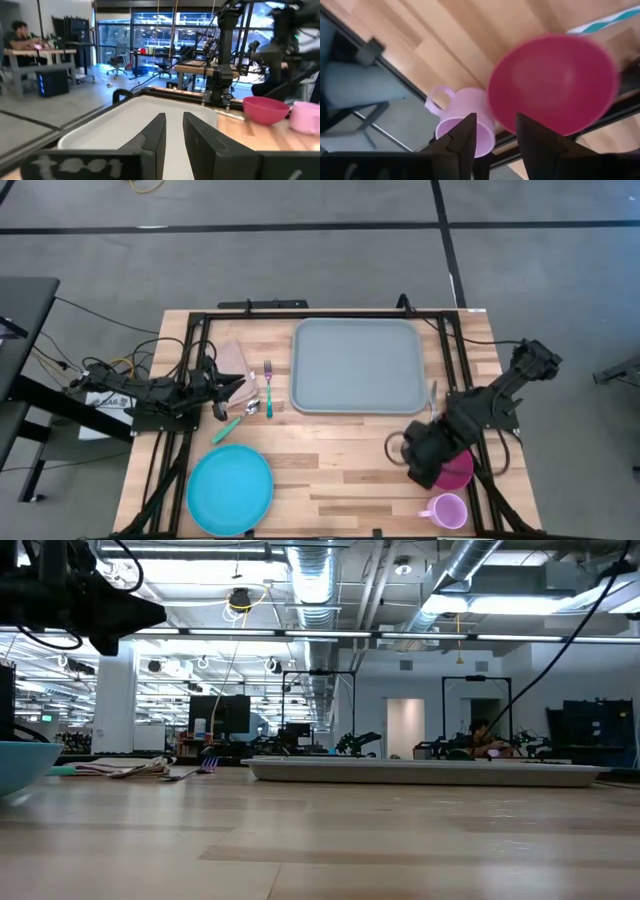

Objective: Set up tray
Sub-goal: Put the pink cup on the top right of the gray serving tray

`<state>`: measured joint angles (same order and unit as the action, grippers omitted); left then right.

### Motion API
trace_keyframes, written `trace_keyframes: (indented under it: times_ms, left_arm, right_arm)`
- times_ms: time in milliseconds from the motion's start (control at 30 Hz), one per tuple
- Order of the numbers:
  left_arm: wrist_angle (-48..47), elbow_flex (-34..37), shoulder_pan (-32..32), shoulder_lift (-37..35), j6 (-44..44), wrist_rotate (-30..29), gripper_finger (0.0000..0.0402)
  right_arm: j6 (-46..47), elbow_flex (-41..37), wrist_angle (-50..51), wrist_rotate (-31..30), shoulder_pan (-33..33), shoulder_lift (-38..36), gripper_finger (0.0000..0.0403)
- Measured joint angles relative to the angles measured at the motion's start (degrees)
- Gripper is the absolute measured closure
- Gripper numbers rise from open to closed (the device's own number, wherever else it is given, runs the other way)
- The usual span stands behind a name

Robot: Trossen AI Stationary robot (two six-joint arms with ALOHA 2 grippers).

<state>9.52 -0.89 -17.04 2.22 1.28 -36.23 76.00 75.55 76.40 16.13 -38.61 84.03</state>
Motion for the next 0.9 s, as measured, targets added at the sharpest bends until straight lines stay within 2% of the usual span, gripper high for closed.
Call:
trace_keyframes:
  times_ms: [233, 400, 567, 767, 900]
  left_arm:
    - [-1.8, 0.0, 0.0, 0.0, 5.4, 1.9, 0.0345]
    - [-2.2, 0.0, 0.0, 0.0, 6.0, 2.9, 0.0345]
    - [-2.3, 0.0, 0.0, 0.0, 6.1, 2.8, 0.0345]
    - [-2.6, 0.0, 0.0, 0.0, 6.1, 2.7, 0.0345]
    - [-2.6, 0.0, 0.0, 0.0, 6.1, 2.7, 0.0345]
  right_arm:
    - [13.7, -0.4, -3.1, -7.6, -10.3, 1.5, 0.0274]
    - [27.1, -2.1, -3.1, -8.7, -17.1, 1.5, 0.0274]
    - [36.2, -4.0, -6.4, -9.0, -22.1, 1.5, 0.0274]
    - [44.1, -8.0, -11.0, -9.3, -26.0, 1.5, 0.0274]
    - [45.6, -10.5, -16.6, -10.0, -27.5, 1.5, 0.0274]
